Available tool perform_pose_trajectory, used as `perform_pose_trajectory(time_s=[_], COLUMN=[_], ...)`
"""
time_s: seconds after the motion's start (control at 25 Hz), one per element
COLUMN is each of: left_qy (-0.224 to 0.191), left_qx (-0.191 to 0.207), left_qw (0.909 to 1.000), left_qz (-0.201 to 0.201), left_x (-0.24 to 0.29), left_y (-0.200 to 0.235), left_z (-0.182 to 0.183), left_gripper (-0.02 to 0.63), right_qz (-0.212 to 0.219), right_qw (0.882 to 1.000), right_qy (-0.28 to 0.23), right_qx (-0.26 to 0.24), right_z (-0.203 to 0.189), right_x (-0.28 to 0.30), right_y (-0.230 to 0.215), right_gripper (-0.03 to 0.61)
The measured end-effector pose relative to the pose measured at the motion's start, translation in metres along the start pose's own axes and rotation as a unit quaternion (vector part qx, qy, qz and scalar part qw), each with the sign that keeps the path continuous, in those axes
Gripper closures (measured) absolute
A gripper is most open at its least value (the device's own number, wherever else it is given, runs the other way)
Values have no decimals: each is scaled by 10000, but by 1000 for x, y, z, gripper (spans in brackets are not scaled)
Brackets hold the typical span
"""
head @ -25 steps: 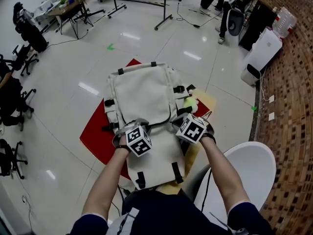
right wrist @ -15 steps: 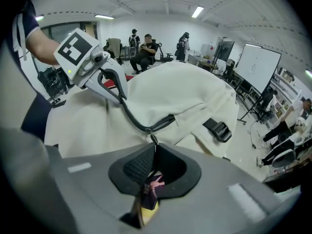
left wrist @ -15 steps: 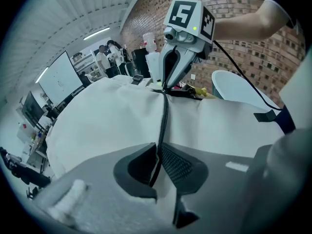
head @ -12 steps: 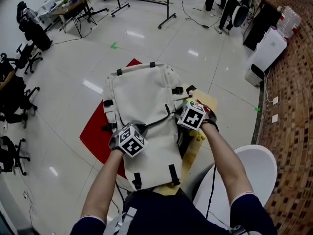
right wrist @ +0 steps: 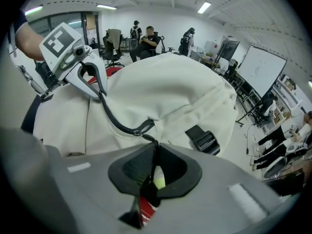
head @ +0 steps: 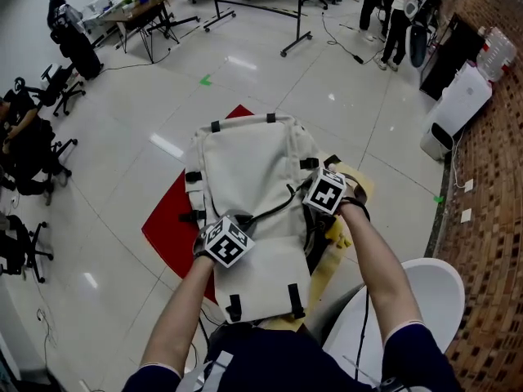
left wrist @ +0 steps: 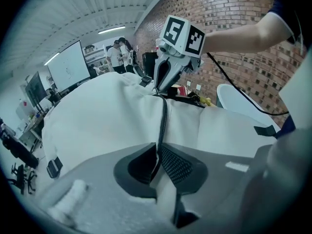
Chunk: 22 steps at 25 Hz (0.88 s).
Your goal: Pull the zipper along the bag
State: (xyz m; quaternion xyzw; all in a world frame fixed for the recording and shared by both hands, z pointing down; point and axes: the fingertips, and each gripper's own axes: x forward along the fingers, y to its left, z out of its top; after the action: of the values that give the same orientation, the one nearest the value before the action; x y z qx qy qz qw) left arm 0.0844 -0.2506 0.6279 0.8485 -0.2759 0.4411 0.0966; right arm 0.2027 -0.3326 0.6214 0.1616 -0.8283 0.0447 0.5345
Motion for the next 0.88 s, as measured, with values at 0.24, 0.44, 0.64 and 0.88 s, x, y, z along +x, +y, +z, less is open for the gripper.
perform_pose_trajectory(time_s=[0.24,0.44,0.64,0.88], left_qy=[-455,-1280,-2064,-2966], left_qx=[-279,-311,-546,-890], left_qw=[9986,9913,9767,9492], left_qz=[43,-9,-231,-557], left_x=[-13,-54,-117,-196], left_y=[0,-4,-14,-31], left_z=[5,23,29,27], left_gripper=[518,517,520,560], right_qz=[-598,-1428,-1776,-1713], right_qw=[9968,9791,9355,8709], right_qy=[-76,-491,-1922,-3472], right_qx=[516,1362,2374,3029], right_z=[-7,-7,35,89], right_x=[-24,-77,-126,-166], right_y=[3,22,78,162], right_gripper=[441,461,563,572])
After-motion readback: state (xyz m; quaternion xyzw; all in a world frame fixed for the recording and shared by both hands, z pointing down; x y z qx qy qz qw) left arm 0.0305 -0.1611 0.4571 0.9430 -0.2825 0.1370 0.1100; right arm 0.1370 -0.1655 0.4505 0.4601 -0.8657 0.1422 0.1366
